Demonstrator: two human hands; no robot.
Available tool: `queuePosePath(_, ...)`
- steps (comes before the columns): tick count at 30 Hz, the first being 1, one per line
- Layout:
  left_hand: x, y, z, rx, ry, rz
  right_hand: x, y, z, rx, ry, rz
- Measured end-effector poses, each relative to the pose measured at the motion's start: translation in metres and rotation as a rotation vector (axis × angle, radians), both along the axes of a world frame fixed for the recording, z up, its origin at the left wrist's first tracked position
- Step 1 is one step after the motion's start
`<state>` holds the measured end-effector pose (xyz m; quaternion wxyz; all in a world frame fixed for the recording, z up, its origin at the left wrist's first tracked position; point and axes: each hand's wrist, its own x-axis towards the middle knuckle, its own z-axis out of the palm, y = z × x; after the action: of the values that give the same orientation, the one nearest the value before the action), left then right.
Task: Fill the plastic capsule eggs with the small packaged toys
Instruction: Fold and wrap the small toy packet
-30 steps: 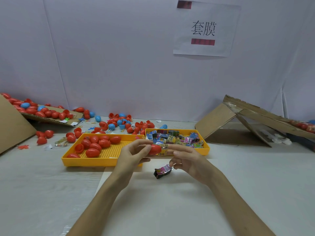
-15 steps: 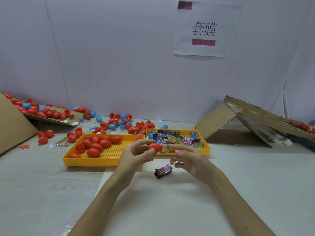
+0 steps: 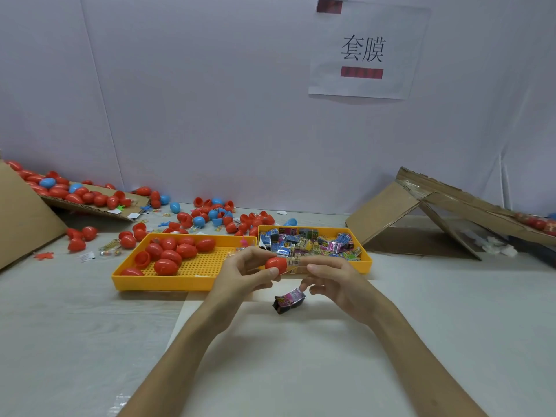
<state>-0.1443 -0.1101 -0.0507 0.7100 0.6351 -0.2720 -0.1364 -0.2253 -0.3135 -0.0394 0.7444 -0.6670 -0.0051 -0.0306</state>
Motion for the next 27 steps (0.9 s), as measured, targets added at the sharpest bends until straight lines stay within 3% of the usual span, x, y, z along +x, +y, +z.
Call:
queuePosePath(18, -0.0014, -0.0030, -0.0028, -0.022, 0.008, -0.006, 0.0048, -0.0008, -0.0045, -0.099, -0.143, -0.227)
queuePosePath(27, -0.0041, -0.0076, -0.0036, 0.030, -0.003, -0.024, 0.0064, 0.0041, -0.0075, -0.284, -0.204, -0.250)
